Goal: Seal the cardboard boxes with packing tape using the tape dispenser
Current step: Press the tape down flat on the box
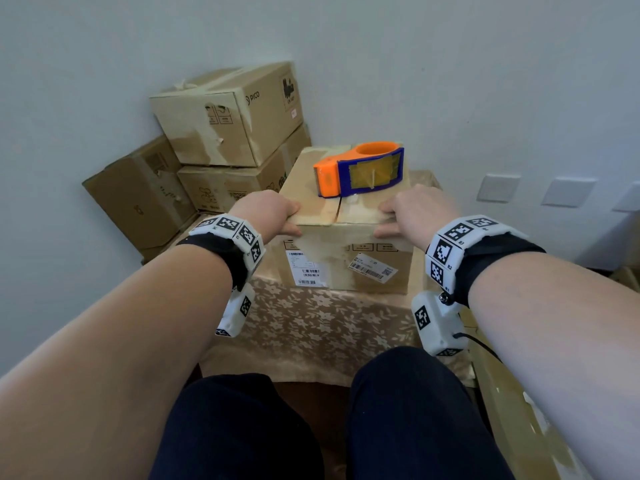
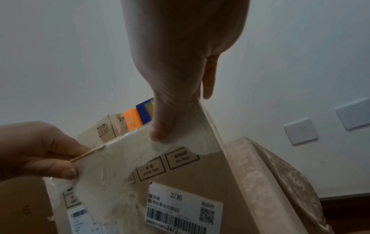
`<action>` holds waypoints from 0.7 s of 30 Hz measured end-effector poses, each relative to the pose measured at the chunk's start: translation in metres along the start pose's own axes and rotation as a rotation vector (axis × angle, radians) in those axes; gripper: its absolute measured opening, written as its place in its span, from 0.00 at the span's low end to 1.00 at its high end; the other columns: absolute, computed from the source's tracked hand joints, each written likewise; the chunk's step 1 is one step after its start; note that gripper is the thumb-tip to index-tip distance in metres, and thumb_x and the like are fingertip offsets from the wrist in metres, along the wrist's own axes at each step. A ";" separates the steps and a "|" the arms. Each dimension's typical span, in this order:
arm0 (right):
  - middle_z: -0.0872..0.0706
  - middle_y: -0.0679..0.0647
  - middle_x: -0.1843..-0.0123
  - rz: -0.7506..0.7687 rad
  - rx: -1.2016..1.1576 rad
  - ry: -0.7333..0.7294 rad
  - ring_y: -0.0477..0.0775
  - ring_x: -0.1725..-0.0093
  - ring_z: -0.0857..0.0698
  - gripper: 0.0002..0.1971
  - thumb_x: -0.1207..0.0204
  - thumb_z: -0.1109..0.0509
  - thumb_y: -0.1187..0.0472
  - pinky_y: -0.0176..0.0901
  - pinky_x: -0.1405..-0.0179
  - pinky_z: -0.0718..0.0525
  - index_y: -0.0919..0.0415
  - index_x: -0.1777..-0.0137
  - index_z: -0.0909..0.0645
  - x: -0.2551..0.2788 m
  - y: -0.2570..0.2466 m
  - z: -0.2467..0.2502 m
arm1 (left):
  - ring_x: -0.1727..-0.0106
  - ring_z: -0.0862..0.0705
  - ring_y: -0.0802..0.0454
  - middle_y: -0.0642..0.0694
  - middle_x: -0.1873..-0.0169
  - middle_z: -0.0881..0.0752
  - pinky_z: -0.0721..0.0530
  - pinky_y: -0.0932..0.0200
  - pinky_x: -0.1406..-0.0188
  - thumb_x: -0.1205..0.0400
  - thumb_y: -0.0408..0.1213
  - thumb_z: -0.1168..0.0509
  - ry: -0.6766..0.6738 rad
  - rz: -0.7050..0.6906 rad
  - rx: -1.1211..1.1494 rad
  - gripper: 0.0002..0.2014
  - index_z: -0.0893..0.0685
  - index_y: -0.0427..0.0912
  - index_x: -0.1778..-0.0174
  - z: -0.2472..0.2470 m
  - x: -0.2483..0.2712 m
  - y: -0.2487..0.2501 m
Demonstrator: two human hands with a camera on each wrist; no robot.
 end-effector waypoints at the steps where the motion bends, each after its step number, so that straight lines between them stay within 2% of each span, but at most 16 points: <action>1: 0.25 0.51 0.68 -0.043 0.027 0.003 0.57 0.60 0.19 0.25 0.27 0.32 0.35 0.46 0.61 0.23 0.57 0.68 0.29 0.001 0.002 0.004 | 0.45 0.19 0.41 0.41 0.47 0.19 0.21 0.49 0.52 0.17 0.57 0.42 -0.014 0.054 -0.034 0.27 0.28 0.41 0.30 0.000 0.000 -0.005; 3: 0.28 0.51 0.68 -0.121 0.081 0.011 0.56 0.61 0.21 0.28 0.31 0.30 0.32 0.45 0.62 0.23 0.57 0.69 0.31 0.003 0.005 0.012 | 0.54 0.20 0.44 0.46 0.59 0.22 0.24 0.51 0.62 0.18 0.59 0.40 -0.011 0.146 -0.088 0.26 0.21 0.40 0.37 0.003 0.000 -0.014; 6: 0.31 0.51 0.68 -0.181 0.118 0.002 0.55 0.61 0.23 0.27 0.31 0.28 0.33 0.45 0.64 0.26 0.59 0.61 0.27 0.008 0.004 0.017 | 0.58 0.20 0.45 0.49 0.67 0.24 0.23 0.53 0.62 0.19 0.58 0.37 -0.001 0.182 -0.118 0.23 0.17 0.39 0.46 0.007 -0.004 -0.016; 8: 0.31 0.51 0.67 -0.196 0.104 -0.012 0.56 0.60 0.23 0.27 0.31 0.27 0.34 0.45 0.64 0.25 0.60 0.58 0.26 0.007 0.004 0.019 | 0.57 0.20 0.45 0.48 0.67 0.25 0.22 0.52 0.60 0.20 0.56 0.35 -0.023 0.182 -0.103 0.22 0.17 0.39 0.47 0.008 -0.008 -0.017; 12: 0.29 0.52 0.67 -0.157 0.029 -0.058 0.56 0.58 0.20 0.27 0.34 0.24 0.36 0.49 0.53 0.15 0.59 0.68 0.30 0.001 0.007 0.017 | 0.58 0.19 0.43 0.47 0.65 0.24 0.20 0.52 0.60 0.23 0.52 0.29 -0.034 0.131 -0.124 0.21 0.16 0.36 0.46 0.007 -0.017 -0.022; 16: 0.27 0.51 0.67 -0.137 0.009 -0.061 0.56 0.59 0.20 0.27 0.36 0.22 0.37 0.48 0.57 0.17 0.58 0.70 0.30 0.000 0.011 0.016 | 0.61 0.19 0.43 0.47 0.69 0.25 0.22 0.54 0.64 0.26 0.47 0.25 -0.004 0.094 -0.158 0.19 0.15 0.37 0.48 0.006 -0.020 -0.024; 21: 0.24 0.52 0.68 -0.116 0.014 -0.091 0.56 0.59 0.19 0.24 0.36 0.20 0.42 0.45 0.61 0.22 0.58 0.71 0.28 -0.004 0.016 0.010 | 0.61 0.20 0.44 0.45 0.64 0.23 0.22 0.55 0.63 0.25 0.41 0.27 0.021 0.077 -0.166 0.15 0.15 0.37 0.47 0.004 -0.017 -0.022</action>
Point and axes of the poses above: each hand's wrist, its own x-axis away from the middle knuckle, its own z-axis out of the back of the hand, y = z × x, the point moved 9 cm from there along -x, towards the middle knuckle
